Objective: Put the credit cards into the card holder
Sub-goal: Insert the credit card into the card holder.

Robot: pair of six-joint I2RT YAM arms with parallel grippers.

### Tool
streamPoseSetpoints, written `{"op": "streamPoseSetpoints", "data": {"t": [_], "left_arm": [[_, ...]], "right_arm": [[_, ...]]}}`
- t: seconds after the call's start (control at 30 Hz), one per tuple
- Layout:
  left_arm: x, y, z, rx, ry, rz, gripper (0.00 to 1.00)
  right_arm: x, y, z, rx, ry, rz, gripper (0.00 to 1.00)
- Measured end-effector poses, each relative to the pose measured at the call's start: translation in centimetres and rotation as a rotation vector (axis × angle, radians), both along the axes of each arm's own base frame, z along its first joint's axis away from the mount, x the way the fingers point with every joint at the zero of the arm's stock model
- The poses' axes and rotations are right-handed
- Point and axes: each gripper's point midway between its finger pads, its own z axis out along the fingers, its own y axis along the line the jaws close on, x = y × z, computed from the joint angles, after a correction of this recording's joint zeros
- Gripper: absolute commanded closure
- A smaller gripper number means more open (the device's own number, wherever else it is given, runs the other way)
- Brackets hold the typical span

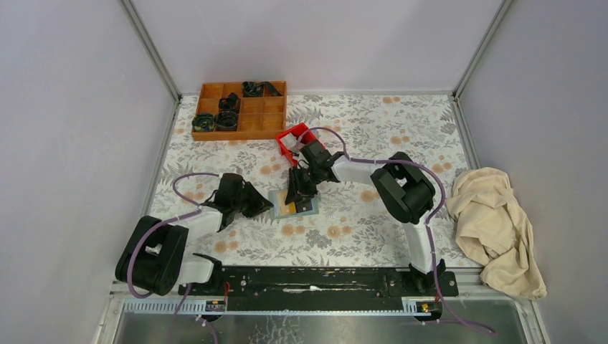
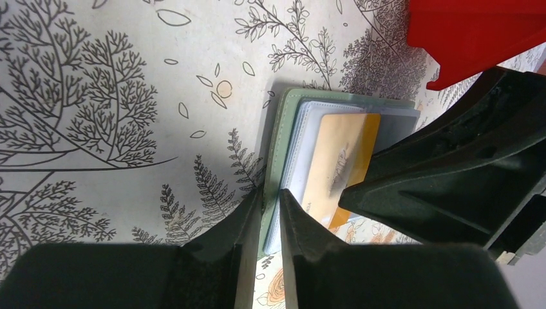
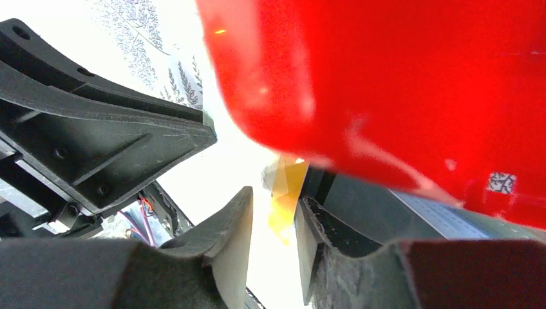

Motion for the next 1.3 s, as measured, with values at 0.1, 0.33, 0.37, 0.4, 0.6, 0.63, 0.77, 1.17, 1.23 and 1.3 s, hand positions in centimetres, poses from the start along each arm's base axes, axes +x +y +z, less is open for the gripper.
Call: {"op": "streamPoseSetpoints", "data": {"t": [0.1, 0.33, 0.37, 0.4, 0.6, 0.63, 0.77, 1.17, 1.23, 1.3], "left_arm": [[0.1, 0.0, 0.0, -0.002, -0.004, 0.000, 0.76], [0.2, -0.2, 0.0, -0.015, -0.017, -0.006, 0.76], [0.2, -0.3, 0.0, -0.016, -0.017, -0.006, 0.76], [0.2, -0.3, 0.0, -0.019, -0.018, -0.006, 0.76], [0.1, -0.4, 0.0, -0.024, -0.017, -0.010, 0.76], [0.1, -0.4, 0.0, -0.024, -0.016, -0.011, 0.76], [0.0, -0.5, 0.0, -0.028, -0.015, -0.015, 0.76], [-0.3, -0.6, 0.0, -0.040, -0.011, -0.023, 0.77], [-0.3, -0.6, 0.0, -0.043, -0.012, -0.021, 0.77], [-0.3, -0.7, 0.0, -0.045, -0.013, -0.021, 0.77]], "right_arm": [[0.0, 0.1, 0.2, -0.016, -0.014, 0.009, 0.55], [-0.1, -0.1, 0.4, -0.055, -0.062, 0.018, 0.52], [-0.1, -0.1, 0.4, -0.058, -0.067, 0.019, 0.51], [-0.1, -0.1, 0.4, -0.062, -0.071, 0.019, 0.51], [-0.1, -0.3, 0.5, -0.084, -0.093, 0.013, 0.50], [-0.1, -0.3, 0.5, -0.088, -0.096, 0.014, 0.50], [-0.1, -0.4, 0.5, -0.109, -0.117, 0.019, 0.49], [-0.2, -1.5, 0.5, -0.209, -0.186, 0.042, 0.47], [-0.2, -1.7, 0.5, -0.219, -0.192, 0.042, 0.46], [-0.1, -1.9, 0.6, -0.226, -0.200, 0.042, 0.45]]}}
